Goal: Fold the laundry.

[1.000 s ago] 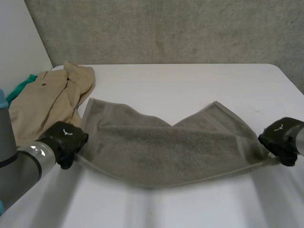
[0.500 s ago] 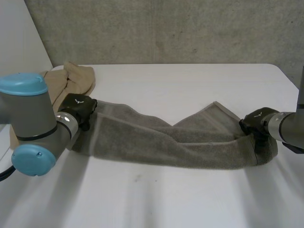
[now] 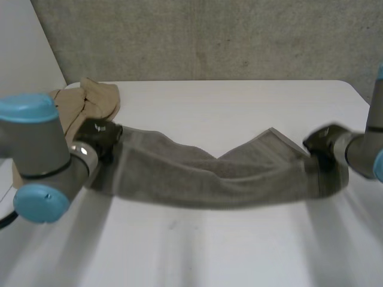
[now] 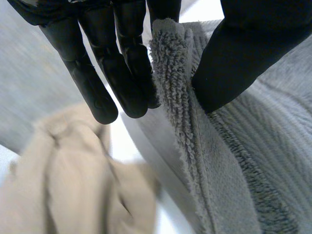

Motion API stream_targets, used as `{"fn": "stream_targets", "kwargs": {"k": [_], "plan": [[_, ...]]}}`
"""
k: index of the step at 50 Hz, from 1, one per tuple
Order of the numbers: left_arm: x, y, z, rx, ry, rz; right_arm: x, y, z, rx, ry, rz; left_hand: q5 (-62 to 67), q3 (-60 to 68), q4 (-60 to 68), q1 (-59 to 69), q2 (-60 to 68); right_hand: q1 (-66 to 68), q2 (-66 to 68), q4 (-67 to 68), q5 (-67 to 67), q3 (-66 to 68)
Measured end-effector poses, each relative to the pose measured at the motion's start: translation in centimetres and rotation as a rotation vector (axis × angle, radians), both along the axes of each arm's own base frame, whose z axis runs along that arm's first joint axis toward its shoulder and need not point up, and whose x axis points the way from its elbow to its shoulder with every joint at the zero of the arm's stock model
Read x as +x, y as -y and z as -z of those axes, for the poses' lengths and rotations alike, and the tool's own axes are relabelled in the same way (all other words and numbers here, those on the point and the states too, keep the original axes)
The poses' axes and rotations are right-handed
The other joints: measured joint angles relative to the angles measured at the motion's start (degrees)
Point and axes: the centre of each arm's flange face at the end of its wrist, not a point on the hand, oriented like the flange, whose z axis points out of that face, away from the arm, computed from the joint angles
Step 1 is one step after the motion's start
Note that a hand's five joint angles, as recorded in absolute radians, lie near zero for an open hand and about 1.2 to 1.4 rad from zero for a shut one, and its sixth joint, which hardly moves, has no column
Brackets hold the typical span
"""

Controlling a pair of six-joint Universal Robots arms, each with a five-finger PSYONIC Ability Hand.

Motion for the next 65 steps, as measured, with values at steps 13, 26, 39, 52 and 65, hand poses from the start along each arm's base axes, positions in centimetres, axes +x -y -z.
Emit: {"fn": "stream_targets", "kwargs": {"k": [13, 26, 39, 52, 65], "plan": [[-2.2, 6.5, -17.2, -0.785, -0.380, -0.006, 1.2, 5.7, -18.8, -0.930, 0.493, 0.015, 0.0, 0.1, 0.0, 0.0, 0.0, 0.0, 0.0, 0.0, 0.0, 0.0], [-0.7, 5.2, -19.4, -0.897, -0.639, 0.007, 1.7, 4.1, -20.3, -0.988, 0.638, -0.112, 0.0, 0.1, 0.0, 0.0, 0.0, 0.0, 0.0, 0.0, 0.5, 0.0], [-1.4, 4.2, -2.3, -0.400, -0.485, 0.053, 1.9, 3.3, -5.0, -0.532, 0.421, -0.150, 0.0, 0.1, 0.0, 0.0, 0.1, 0.0, 0.0, 0.0, 0.5, 0.0], [1.4, -1.7, 1.7, -0.050, -0.220, 0.005, -1.3, -2.0, 0.6, -0.160, 0.127, -0.187, 0.0, 0.1, 0.0, 0.0, 0.1, 0.0, 0.0, 0.0, 0.5, 0.0], [5.8, -11.8, -1.6, 0.240, 0.162, 0.051, -7.6, -8.9, -6.0, 0.130, -0.042, -0.106, 0.0, 0.1, 0.0, 0.0, 0.1, 0.0, 0.0, 0.0, 0.5, 0.0]]}}
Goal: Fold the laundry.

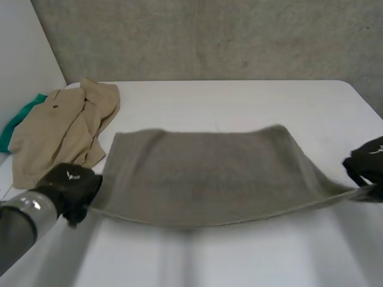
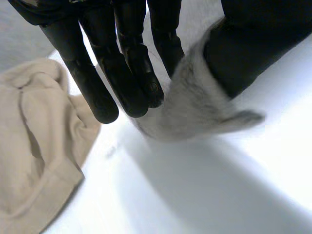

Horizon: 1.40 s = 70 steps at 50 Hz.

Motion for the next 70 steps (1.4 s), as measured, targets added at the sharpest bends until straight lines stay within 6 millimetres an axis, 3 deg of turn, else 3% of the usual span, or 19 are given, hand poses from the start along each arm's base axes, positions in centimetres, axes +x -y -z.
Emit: {"fn": "stream_targets", "kwargs": {"k": [5, 15, 18, 22, 26, 27, 28, 32, 33, 36, 39, 43, 49, 58, 60, 63, 64, 68, 70], "plan": [[-0.3, -0.1, -0.6, -0.044, 0.032, 0.040, -0.6, 0.7, 0.1, -0.044, 0.008, 0.027, 0.0, 0.0, 0.0, 0.0, 0.0, 0.0, 0.0, 0.0, 0.0, 0.0], [-2.8, 5.8, 1.8, -0.233, -0.078, 0.028, 2.2, 5.0, 6.2, -0.115, 0.053, 0.036, 0.0, 0.0, 0.0, 0.0, 0.0, 0.0, 0.0, 0.0, 0.0, 0.0], [-4.0, 7.6, 2.9, -0.252, -0.089, 0.032, 3.1, 6.1, 7.2, -0.147, 0.029, 0.044, 0.0, 0.0, 0.0, 0.0, 0.0, 0.0, 0.0, 0.0, 0.0, 0.0], [-5.2, 10.0, 3.0, -0.302, -0.099, 0.022, 4.3, 8.0, 6.7, -0.235, 0.031, 0.049, 0.0, 0.0, 0.0, 0.0, 0.0, 0.0, 0.0, 0.0, 0.0, 0.1], [-7.0, 13.3, 0.6, -0.431, -0.141, 0.004, 6.0, 10.7, 3.6, -0.410, 0.091, 0.056, 0.0, 0.0, 0.0, 0.0, 0.0, 0.0, 0.0, 0.0, 0.0, 0.1], [-7.8, 14.7, -1.5, -0.521, -0.182, -0.003, 6.7, 12.0, 1.3, -0.517, 0.141, 0.064, 0.0, 0.0, 0.0, 0.0, 0.0, 0.0, 0.0, 0.0, 0.0, 0.1], [-8.0, 15.0, -2.1, -0.543, -0.193, -0.004, 6.8, 12.4, 0.6, -0.550, 0.157, 0.067, 0.0, 0.0, 0.0, 0.0, 0.0, 0.0, 0.0, 0.0, 0.0, 0.1], [-9.3, 17.4, -8.7, -0.797, -0.349, -0.021, 7.8, 14.6, -5.8, -0.829, 0.319, 0.083, 0.0, 0.0, 0.0, 0.0, 0.0, 0.0, 0.0, 0.0, 0.0, 0.1], [-9.4, 17.8, -11.1, -0.888, -0.418, -0.029, 8.0, 14.9, -8.4, -0.942, 0.390, 0.083, 0.0, 0.0, 0.0, 0.0, 0.0, 0.0, 0.0, 0.0, 0.0, 0.1], [-9.1, 17.9, -17.1, -1.103, -0.606, -0.053, 8.0, 14.7, -14.2, -1.182, 0.543, 0.063, 0.0, 0.0, 0.0, 0.0, 0.0, 0.0, 0.0, 0.0, 0.0, 0.1], [-8.2, 17.2, -20.7, -1.223, -0.735, -0.076, 7.7, 13.6, -17.8, -1.330, 0.637, 0.035, 0.0, 0.0, 0.0, 0.0, 0.0, 0.0, 0.0, 0.0, 0.0, 0.1], [-7.4, 16.8, -22.1, -1.262, -0.808, -0.102, 7.5, 12.7, -19.2, -1.381, 0.672, 0.014, 0.0, 0.0, 0.0, 0.0, 0.0, 0.0, 0.0, 0.0, 0.0, 0.1], [-7.5, 17.2, -18.0, -1.129, -0.752, -0.112, 7.8, 13.4, -15.7, -1.246, 0.635, 0.002, 0.0, 0.0, 0.0, 0.0, 0.0, 0.1, 0.0, 0.0, 0.0, 0.1], [-8.2, 17.4, -4.7, -0.774, -0.574, -0.059, 9.1, 14.5, -3.2, -0.840, 0.520, -0.072, 0.0, 0.0, 0.0, 0.0, 0.0, 0.1, 0.0, 0.0, 0.0, 0.1], [-8.3, 17.1, -1.6, -0.693, -0.537, -0.056, 9.5, 14.3, 0.9, -0.736, 0.465, -0.110, 0.0, 0.0, 0.0, 0.0, 0.0, 0.1, 0.0, 0.0, 0.0, 0.1], [-8.3, 17.0, -0.8, -0.672, -0.527, -0.056, 9.5, 14.2, 1.3, -0.726, 0.458, -0.114, 0.0, 0.0, 0.0, 0.0, 0.0, 0.1, 0.0, 0.0, 0.0, 0.1], [-8.2, 16.4, 1.8, -0.592, -0.487, -0.061, 9.3, 13.7, 5.4, -0.633, 0.379, -0.150, 0.0, 0.0, 0.0, 0.0, 0.0, 0.1, 0.0, 0.0, 0.0, 0.1], [-7.7, 15.0, 4.5, -0.477, -0.422, -0.073, 8.6, 12.6, 8.7, -0.528, 0.292, -0.166, 0.0, 0.0, 0.0, 0.0, 0.0, 0.1, 0.0, 0.0, 0.0, 0.1], [-7.4, 14.3, 5.0, -0.437, -0.393, -0.077, 8.3, 12.3, 9.1, -0.501, 0.277, -0.165, 0.0, 0.0, 0.0, 0.0, 0.0, 0.1, 0.0, 0.0, 0.1, 0.1]]}}
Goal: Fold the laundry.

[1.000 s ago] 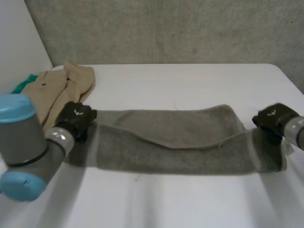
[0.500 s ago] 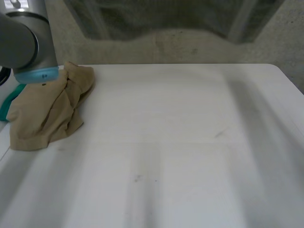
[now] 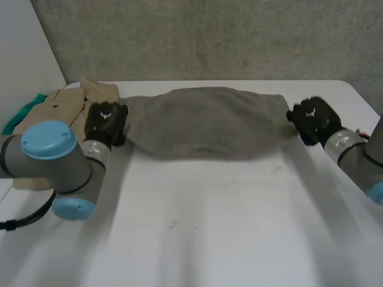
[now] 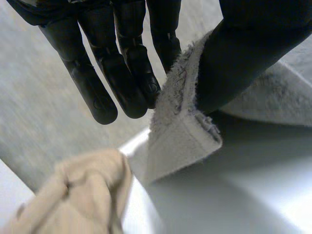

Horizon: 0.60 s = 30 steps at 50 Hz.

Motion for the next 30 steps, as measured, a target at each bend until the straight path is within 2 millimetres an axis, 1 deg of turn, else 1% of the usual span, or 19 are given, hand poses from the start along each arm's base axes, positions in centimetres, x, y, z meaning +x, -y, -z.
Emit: {"fn": "stream_targets", "kwargs": {"k": [1, 2, 3, 4, 5, 6, 7, 8, 9, 11, 12, 14, 16, 19, 21, 23, 26, 27, 30], "plan": [[0.2, -0.6, 0.2, 0.029, 0.023, 0.000, -0.5, -0.8, 0.4, 0.061, -0.027, 0.006, 0.0, 0.0, 0.0, 0.0, 0.0, 0.0, 0.0, 0.0, 0.0, 0.0], [0.3, -0.8, 0.2, 0.040, 0.032, 0.000, -0.6, -1.0, 0.4, 0.077, -0.032, 0.008, 0.0, 0.0, 0.0, 0.0, 0.0, 0.0, 0.0, 0.0, 0.0, 0.0], [0.8, -1.9, 0.2, 0.083, 0.073, 0.000, -1.0, -1.9, 0.1, 0.132, -0.047, 0.015, 0.0, 0.0, 0.0, 0.0, 0.0, 0.0, 0.0, 0.0, 0.0, 0.0], [1.0, -2.4, 0.1, 0.101, 0.092, 0.001, -1.2, -2.3, -0.2, 0.159, -0.053, 0.019, 0.0, 0.0, 0.0, 0.0, 0.0, 0.0, 0.0, 0.0, 0.0, 0.0], [1.5, -3.3, -0.1, 0.129, 0.123, 0.001, -1.7, -3.2, -1.0, 0.207, -0.064, 0.029, 0.0, 0.0, 0.0, 0.0, 0.0, 0.0, 0.0, 0.0, 0.0, 0.0], [1.8, -3.9, -0.2, 0.149, 0.145, 0.002, -2.0, -3.8, -1.5, 0.238, -0.070, 0.037, 0.0, 0.0, 0.0, 0.0, 0.0, 0.0, 0.0, 0.0, 0.0, 0.0], [1.8, -3.9, -0.2, 0.149, 0.145, 0.002, -2.0, -3.8, -1.5, 0.238, -0.070, 0.037, 0.0, 0.0, 0.0, 0.0, 0.0, 0.0, 0.0, 0.0, 0.0, 0.0], [2.4, -5.0, -0.5, 0.184, 0.184, 0.003, -2.4, -4.3, -2.0, 0.265, -0.076, 0.044, 0.0, 0.0, 0.0, 0.0, 0.0, 0.0, 0.0, 0.0, 0.0, 0.0], [3.2, -6.7, -0.9, 0.234, 0.238, 0.008, -3.3, -5.5, -3.1, 0.327, -0.094, 0.064, 0.0, 0.0, 0.0, 0.0, 0.0, 0.0, 0.0, 0.0, 0.0, 0.0], [3.8, -7.9, -1.2, 0.275, 0.279, 0.013, -4.5, -7.0, -4.4, 0.398, -0.122, 0.086, 0.0, 0.0, 0.0, 0.0, 0.0, 0.0, 0.0, 0.0, 0.0, 0.0], [4.6, -9.6, -1.4, 0.332, 0.334, 0.025, -5.4, -8.4, -5.2, 0.458, -0.157, 0.097, 0.0, 0.0, 0.0, 0.0, 0.0, 0.0, 0.0, 0.0, 0.0, 0.0], [5.2, -11.1, -1.6, 0.388, 0.386, 0.041, -6.0, -9.2, -5.6, 0.497, -0.185, 0.099, 0.0, 0.0, 0.0, 0.0, 0.0, 0.0, 0.0, 0.0, 0.0, 0.0], [6.0, -13.3, -1.8, 0.487, 0.472, 0.079, -7.1, -10.9, -6.3, 0.574, -0.259, 0.082, 0.0, 0.0, 0.0, 0.0, 0.0, 0.0, 0.0, 0.0, 0.0, 0.0], [6.4, -14.5, -2.4, 0.557, 0.535, 0.119, -7.7, -11.8, -6.6, 0.616, -0.311, 0.059, -0.1, 0.0, 0.0, 0.0, 0.0, 0.0, 0.0, 0.0, 0.0, 0.0], [6.3, -14.3, -2.9, 0.555, 0.544, 0.131, -7.9, -11.8, -6.5, 0.621, -0.320, 0.056, 0.0, 0.0, 0.0, 0.0, 0.0, 0.0, 0.0, 0.0, 0.0, 0.0], [6.1, -13.5, -3.3, 0.520, 0.529, 0.129, -7.9, -11.2, -6.1, 0.610, -0.312, 0.064, 0.0, 0.0, 0.0, 0.0, 0.0, 0.0, 0.0, 0.0, 0.0, 0.0], [5.5, -11.5, -3.6, 0.442, 0.481, 0.108, -7.6, -9.9, -5.1, 0.578, -0.289, 0.084, -0.1, 0.0, 0.0, 0.0, 0.0, 0.0, 0.0, 0.0, 0.0, 0.0], [5.1, -10.2, -3.7, 0.394, 0.446, 0.093, -7.4, -9.0, -4.5, 0.554, -0.276, 0.097, -0.1, 0.0, 0.0, 0.0, 0.0, 0.0, 0.0, 0.0, 0.0, 0.0], [4.3, -8.0, -3.6, 0.313, 0.380, 0.070, -6.6, -7.3, -3.4, 0.499, -0.258, 0.124, 0.0, 0.0, 0.0, 0.0, 0.0, 0.0, 0.0, 0.0, 0.0, 0.0]]}}
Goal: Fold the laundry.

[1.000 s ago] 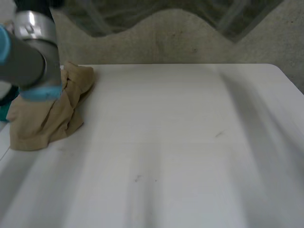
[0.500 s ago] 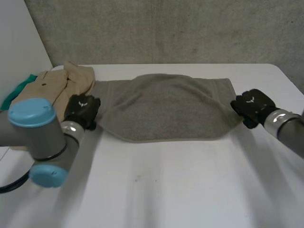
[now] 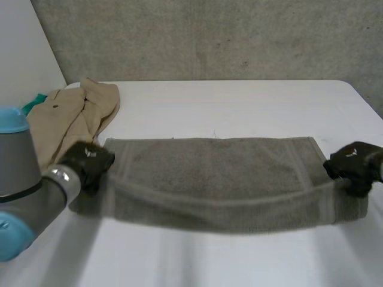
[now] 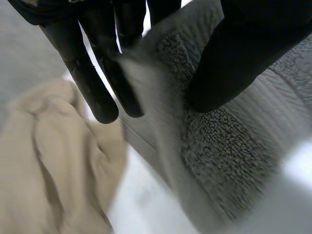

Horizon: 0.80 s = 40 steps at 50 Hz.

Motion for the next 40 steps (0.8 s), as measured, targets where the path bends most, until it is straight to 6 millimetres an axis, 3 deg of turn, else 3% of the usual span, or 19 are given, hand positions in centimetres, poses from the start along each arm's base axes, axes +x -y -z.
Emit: {"fn": "stream_targets", "kwargs": {"k": [4, 5, 11, 16, 20, 22, 24, 26, 27, 28, 29, 31, 33, 34, 37, 40], "plan": [[-1.4, 3.0, 0.6, -0.088, -0.087, -0.020, 1.5, 2.8, 1.3, -0.130, -0.013, 0.033, 0.0, 0.0, 0.0, 0.0, 0.0, 0.0, 0.0, 0.0, 0.0, 0.0], [-1.4, 3.0, 0.6, -0.088, -0.087, -0.020, 1.5, 2.8, 1.3, -0.130, -0.013, 0.033, 0.0, 0.0, 0.0, 0.0, 0.0, 0.0, 0.0, 0.0, 0.0, 0.0], [-3.5, 7.7, 2.2, -0.190, -0.152, -0.066, 3.4, 7.9, 2.5, -0.368, -0.022, 0.076, -0.1, 0.0, 0.0, 0.0, 0.0, 0.0, 0.0, 0.0, 0.0, 0.0], [-4.4, 10.6, 3.0, -0.262, -0.166, -0.102, 4.5, 10.5, 3.1, -0.465, -0.021, 0.081, 0.0, 0.0, 0.0, 0.0, 0.0, 0.0, 0.0, 0.0, 0.0, 0.0], [-4.8, 11.6, 3.4, -0.288, -0.171, -0.108, 4.7, 10.9, 3.2, -0.477, -0.020, 0.080, 0.0, 0.0, 0.0, 0.0, 0.0, 0.0, 0.0, 0.0, 0.0, 0.0], [-5.3, 12.4, 3.7, -0.313, -0.178, -0.105, 5.7, 12.4, 4.2, -0.512, -0.015, 0.070, 0.0, 0.0, 0.0, 0.0, 0.0, 0.0, 0.0, 0.0, 0.0, 0.0], [-5.7, 12.8, 3.9, -0.333, -0.185, -0.098, 6.1, 12.9, 4.6, -0.523, -0.013, 0.069, -1.9, -2.0, -2.0, -2.6, -2.0, -0.1, 0.0, 0.0, 0.0, 0.0], [-6.2, 12.9, 4.1, -0.354, -0.194, -0.087, 6.4, 13.5, 5.0, -0.534, -0.009, 0.081, -16.5, -16.6, -16.8, -19.3, -18.0, -14.6, -15.1, -13.8, -13.2, -13.8], [-6.5, 12.9, 4.1, -0.371, -0.202, -0.079, 6.5, 13.7, 5.1, -0.538, -0.006, 0.091, -28.6, -29.7, -29.1, -33.4, -30.1, -31.6, -31.6, -31.1, -30.0, -31.3], [-6.8, 12.8, 4.1, -0.382, -0.208, -0.074, 6.5, 13.9, 5.1, -0.543, 0.002, 0.106, -28.6, -29.7, -29.1, -33.4, -30.1, -37.3, -39.9, -38.1, -37.0, -39.4], [-7.2, 12.7, 4.1, -0.398, -0.216, -0.066, 6.5, 14.0, 4.9, -0.547, 0.012, 0.124, -47.4, -48.3, -49.3, -52.3, -49.0, -38.8, -42.2, -40.3, -39.3, -41.7], [-7.7, 12.4, 4.0, -0.422, -0.228, -0.055, 6.4, 14.1, 4.3, -0.555, 0.040, 0.159, -52.6, -54.9, -55.8, -54.7, -55.4, -45.0, -53.8, -53.8, -52.1, -54.1], [-8.0, 12.1, 3.8, -0.434, -0.236, -0.049, 6.3, 14.1, 3.9, -0.558, 0.055, 0.174, -53.1, -55.7, -56.6, -54.7, -56.2, -45.0, -53.8, -53.8, -52.1, -54.1], [-8.2, 11.7, 3.6, -0.446, -0.243, -0.043, 6.1, 13.8, 2.5, -0.565, 0.098, 0.206, -53.2, -56.4, -57.2, -54.7, -57.1, -45.1, -54.7, -54.7, -53.5, -55.4], [-8.2, 11.1, 3.2, -0.449, -0.248, -0.040, 5.9, 13.1, 0.8, -0.566, 0.142, 0.225, -53.2, -56.4, -57.2, -54.7, -57.1, -45.1, -54.7, -54.7, -53.5, -55.4], [-7.9, 10.0, 2.8, -0.437, -0.248, -0.039, 5.5, 11.2, -1.3, -0.550, 0.193, 0.221, -53.2, -56.4, -57.2, -54.7, -57.1, -45.1, -54.7, -54.7, -53.5, -55.4]]}}
